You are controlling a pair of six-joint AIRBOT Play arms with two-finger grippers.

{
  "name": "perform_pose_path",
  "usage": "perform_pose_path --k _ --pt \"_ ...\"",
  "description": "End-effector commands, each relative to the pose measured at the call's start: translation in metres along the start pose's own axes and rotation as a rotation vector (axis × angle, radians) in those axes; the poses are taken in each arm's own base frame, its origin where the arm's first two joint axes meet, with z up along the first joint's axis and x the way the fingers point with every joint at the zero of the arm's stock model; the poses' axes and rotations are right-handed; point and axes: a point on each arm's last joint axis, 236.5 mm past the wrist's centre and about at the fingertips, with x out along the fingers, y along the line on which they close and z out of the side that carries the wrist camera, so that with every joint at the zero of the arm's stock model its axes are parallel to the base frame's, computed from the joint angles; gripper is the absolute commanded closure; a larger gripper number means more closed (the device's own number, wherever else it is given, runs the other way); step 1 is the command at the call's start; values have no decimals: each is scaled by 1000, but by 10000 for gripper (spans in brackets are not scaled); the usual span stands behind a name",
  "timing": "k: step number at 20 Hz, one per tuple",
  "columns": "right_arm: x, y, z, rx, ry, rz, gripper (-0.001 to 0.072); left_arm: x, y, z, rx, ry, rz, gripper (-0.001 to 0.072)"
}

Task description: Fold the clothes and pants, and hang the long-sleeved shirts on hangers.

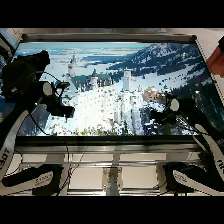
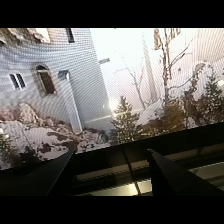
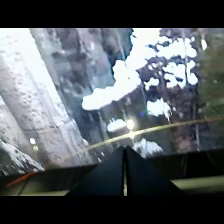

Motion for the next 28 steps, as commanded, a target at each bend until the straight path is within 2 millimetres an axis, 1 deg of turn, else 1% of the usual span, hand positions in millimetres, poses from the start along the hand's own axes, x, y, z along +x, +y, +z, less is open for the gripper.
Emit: perform_pose_path --k 1,3,5,6,8,10,12,14,15,16,17,18,20,21,22,24,26,27,28 --pt "-3 15 32 4 -135 62 686 0 0 0 0 1 0 219" --pt "-9 34 56 35 -239 149 687 1 1 0 11 0 1 219" --pt "-17 52 73 81 -305 237 686 1 1 0 8 2 0 219" --pt "-21 60 77 74 -326 273 687 1 1 0 8 3 -1 219" --pt "-32 80 88 -3 -388 351 686 1 1 0 9 2 0 219" --pt "-47 101 98 -42 -453 445 686 1 1 4 8 -15 2 219" --pt "-60 117 106 -65 -470 503 686 2 2 12 12 -46 8 219" --pt "-67 130 110 -120 -441 522 686 1 6 20 15 -81 24 220" --pt "-69 137 111 -168 -416 525 686 0 17 25 49 -99 73 220" --pt "-70 143 109 -218 -385 528 686 -3 39 29 96 -113 164 226" --pt "-71 149 107 -256 -350 534 686 -10 66 34 86 -132 265 311" --pt "-72 153 106 -270 -325 541 686 -21 95 39 49 -172 346 335" --pt "-77 156 110 -283 -326 546 686 -45 138 44 -54 -275 398 335" --pt "-78 155 113 -292 -336 535 686 -58 165 41 -139 -325 415 335" --pt "-77 152 114 -308 -342 513 687 -68 191 32 -230 -361 430 335" --pt "-73 145 117 -331 -353 475 686 -82 240 7 -434 -426 413 333" --pt "-72 144 116 -335 -349 469 686 -87 271 -10 -620 -515 320 323" --pt "-72 144 115 -336 -344 471 682 -93 280 -11 -678 -582 255 323" --pt "-71 144 112 -339 -330 471 671 -102 288 -9 -733 -672 181 323"
